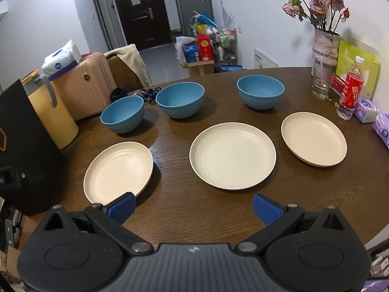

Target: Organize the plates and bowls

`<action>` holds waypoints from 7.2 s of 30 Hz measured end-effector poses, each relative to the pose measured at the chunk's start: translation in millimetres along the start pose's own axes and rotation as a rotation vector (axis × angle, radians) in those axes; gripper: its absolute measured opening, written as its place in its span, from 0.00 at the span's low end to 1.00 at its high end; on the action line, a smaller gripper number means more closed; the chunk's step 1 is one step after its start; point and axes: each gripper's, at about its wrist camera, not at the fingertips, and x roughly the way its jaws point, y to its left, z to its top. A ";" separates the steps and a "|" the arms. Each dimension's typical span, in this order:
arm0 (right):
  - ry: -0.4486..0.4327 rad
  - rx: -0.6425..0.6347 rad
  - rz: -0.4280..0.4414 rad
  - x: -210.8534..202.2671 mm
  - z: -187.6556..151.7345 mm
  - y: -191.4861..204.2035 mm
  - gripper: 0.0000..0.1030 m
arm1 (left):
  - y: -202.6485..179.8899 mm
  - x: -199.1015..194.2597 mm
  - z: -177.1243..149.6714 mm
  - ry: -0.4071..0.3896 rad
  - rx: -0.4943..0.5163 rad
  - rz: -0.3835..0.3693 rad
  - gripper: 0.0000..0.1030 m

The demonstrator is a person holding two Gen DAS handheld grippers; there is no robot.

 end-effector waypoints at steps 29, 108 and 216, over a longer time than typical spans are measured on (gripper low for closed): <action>0.120 -0.024 -0.054 81.9 35.0 50.4 1.00 | 30.5 106.2 48.9 0.141 0.016 0.017 1.00; 0.315 0.040 0.091 266.7 51.0 84.2 0.12 | 58.0 284.7 29.3 0.394 -0.113 0.065 0.24; 0.147 0.019 0.086 117.4 -8.3 48.1 1.00 | 49.5 138.2 -20.3 0.214 -0.053 -0.030 1.00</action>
